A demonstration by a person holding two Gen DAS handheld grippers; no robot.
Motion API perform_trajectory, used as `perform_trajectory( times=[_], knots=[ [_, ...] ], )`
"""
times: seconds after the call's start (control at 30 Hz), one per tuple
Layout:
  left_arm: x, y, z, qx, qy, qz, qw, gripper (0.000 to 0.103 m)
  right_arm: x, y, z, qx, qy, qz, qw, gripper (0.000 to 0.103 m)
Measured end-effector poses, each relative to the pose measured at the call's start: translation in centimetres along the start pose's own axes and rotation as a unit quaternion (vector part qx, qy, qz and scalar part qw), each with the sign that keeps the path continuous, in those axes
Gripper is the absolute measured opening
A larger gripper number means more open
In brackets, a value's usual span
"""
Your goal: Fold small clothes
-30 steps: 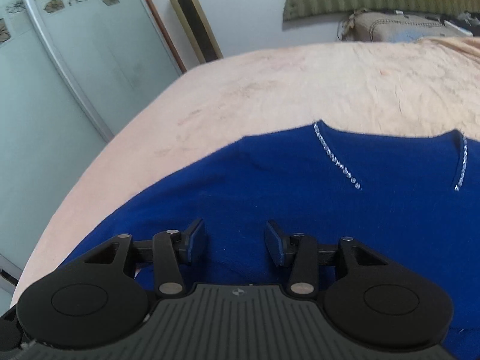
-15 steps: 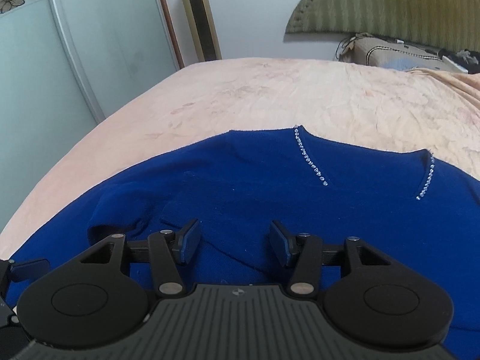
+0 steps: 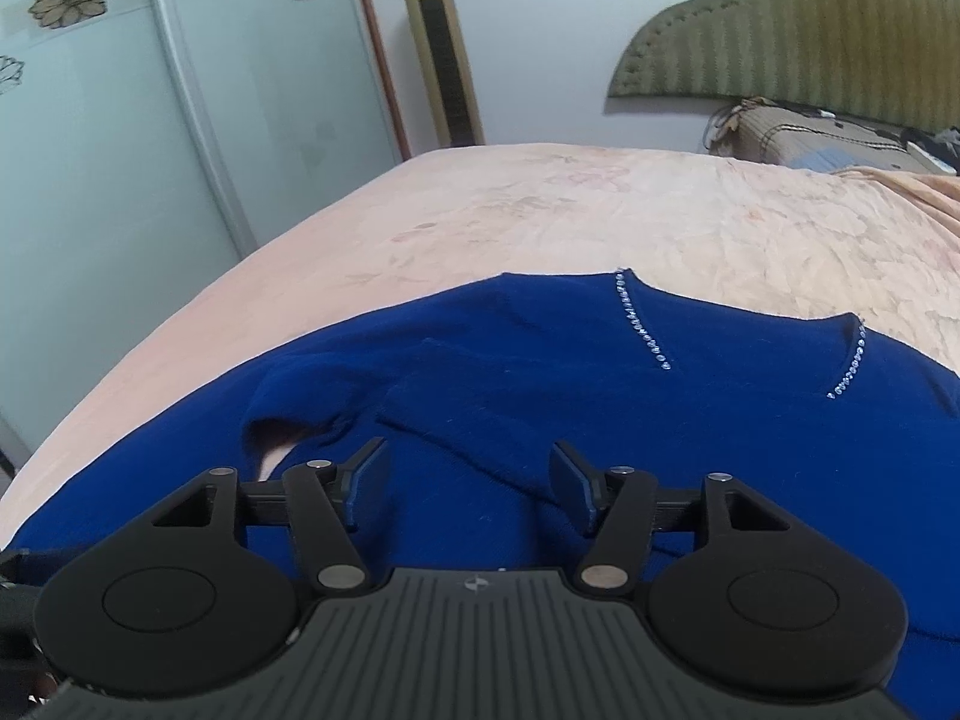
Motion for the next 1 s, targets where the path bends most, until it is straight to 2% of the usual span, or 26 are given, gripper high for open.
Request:
perform_trajectory(
  times=[0.1, 0.2, 0.3, 0.33, 0.5, 0.57, 0.63, 0.7, 0.77, 0.83, 0.93, 1.0],
  knots=[
    [-3.2, -1.3, -0.8, 0.022, -0.092, -0.018, 0.9954, 0.103, -0.4, -0.4, -0.2, 0.004, -0.005, 0.006, 1.0, 0.067],
    [-6.6, -1.9, -1.4, 0.047, -0.192, -0.041, 0.9794, 0.103, -0.7, -0.7, -0.4, 0.005, -0.007, 0.011, 1.0, 0.068],
    [-9.3, -2.6, -1.4, 0.085, -0.282, -0.092, 0.9512, 0.103, -0.9, -0.8, -0.6, 0.004, -0.008, 0.012, 1.0, 0.07],
    [-10.2, -2.8, -1.3, 0.099, -0.316, -0.104, 0.9378, 0.103, -1.0, -0.8, -0.6, 0.003, -0.008, 0.012, 1.0, 0.07],
    [-15.5, -3.2, -0.2, 0.15, -0.421, -0.126, 0.8855, 0.103, -1.3, -0.7, -0.9, 0.003, -0.008, 0.013, 1.0, 0.071],
    [-17.1, -3.3, 0.5, 0.163, -0.45, -0.132, 0.8681, 0.103, -1.3, -0.6, -1.0, 0.002, -0.009, 0.011, 1.0, 0.072],
    [-18.3, -3.2, 1.2, 0.168, -0.467, -0.134, 0.8578, 0.102, -1.4, -0.4, -1.1, 0.0, -0.008, 0.009, 1.0, 0.072],
    [-18.8, -2.9, 1.8, 0.166, -0.468, -0.135, 0.8572, 0.1, -1.5, -0.2, -1.2, -0.003, -0.008, 0.009, 1.0, 0.072],
    [-18.9, -2.8, 2.3, 0.16, -0.454, -0.12, 0.868, 0.081, -1.5, -0.2, -1.3, -0.003, -0.01, 0.009, 1.0, 0.073],
    [-18.9, -2.4, 2.8, 0.153, -0.437, -0.112, 0.8794, 0.033, -1.4, -0.1, -1.4, -0.005, -0.012, 0.006, 1.0, 0.074],
    [-18.5, -1.4, 3.2, 0.134, -0.425, -0.124, 0.8867, 0.013, -1.3, -0.1, -1.4, -0.005, -0.012, 0.005, 1.0, 0.076],
    [-18.3, -1.2, 3.6, 0.132, -0.41, -0.116, 0.8952, 0.011, -1.0, -0.2, -1.5, -0.005, -0.008, 0.003, 1.0, 0.076]
  ],
)
Point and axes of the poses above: each gripper's, at about its wrist camera, not at the fingertips, and y roughly the way its jaws point, x to its right, z to its top, the point moved 9 cm from there along y, roughly the way its jaws point, and after that the axes turned 12 degrees about -z, right-handed, at the moved point
